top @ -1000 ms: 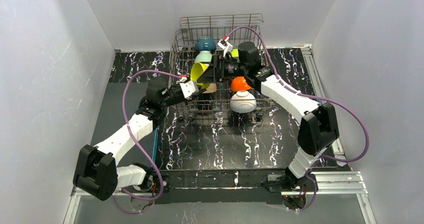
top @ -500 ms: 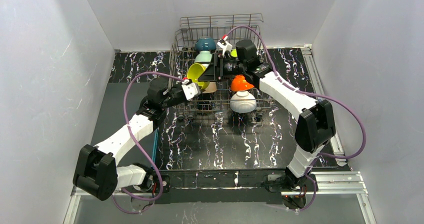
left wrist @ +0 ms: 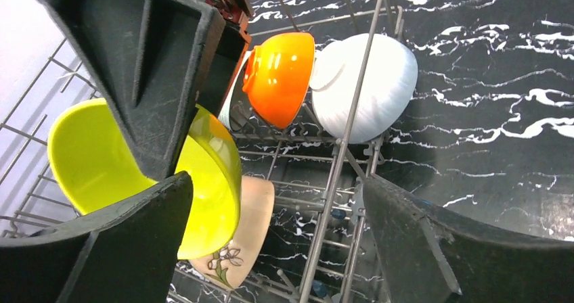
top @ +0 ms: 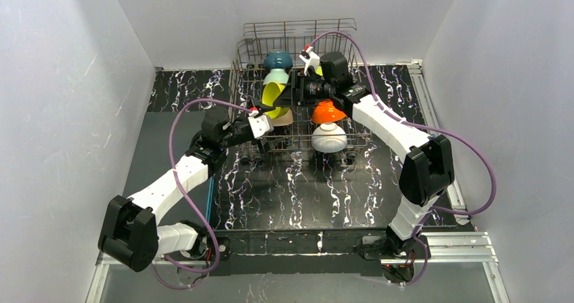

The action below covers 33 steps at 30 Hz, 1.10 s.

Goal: Load the bowls into the dish rack
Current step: Place the bowl in the dish rack.

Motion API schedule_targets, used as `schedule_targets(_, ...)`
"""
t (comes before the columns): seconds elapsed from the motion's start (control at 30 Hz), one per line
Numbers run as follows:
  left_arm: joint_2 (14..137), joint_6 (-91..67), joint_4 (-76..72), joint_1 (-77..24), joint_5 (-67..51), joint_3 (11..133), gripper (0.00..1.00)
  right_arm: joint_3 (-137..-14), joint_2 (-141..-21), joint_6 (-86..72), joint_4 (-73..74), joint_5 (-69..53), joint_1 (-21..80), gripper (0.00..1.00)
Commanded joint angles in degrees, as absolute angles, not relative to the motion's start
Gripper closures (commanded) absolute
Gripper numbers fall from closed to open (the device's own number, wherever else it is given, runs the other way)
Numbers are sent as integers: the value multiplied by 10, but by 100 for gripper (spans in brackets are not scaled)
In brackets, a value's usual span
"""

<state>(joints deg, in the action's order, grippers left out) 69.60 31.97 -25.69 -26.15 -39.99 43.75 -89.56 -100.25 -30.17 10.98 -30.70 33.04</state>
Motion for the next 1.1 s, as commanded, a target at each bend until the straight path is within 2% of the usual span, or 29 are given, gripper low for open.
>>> schedule_targets(0.0, 672, 311, -277, -260, -390, 444, 2, -922, -976, -263, 119, -261, 315, 99)
schedule_targets(0.23, 671, 244, -276, -260, -315, 458, 2, -942, -968, -178, 133, -192, 290, 99)
schedule_targets(0.47, 683, 168, -240, -242, -237, 493, 2, -935, -947, -21, 97, -119, 288, 99)
schedule_targets(0.73, 709, 45, -150, -191, -145, 560, 2, -924, -956, 165, 50, -126, 288, 99)
schedule_targets(1.07, 752, -117, -30, -98, -151, 643, 2, -951, -1012, 335, 17, -164, 288, 99)
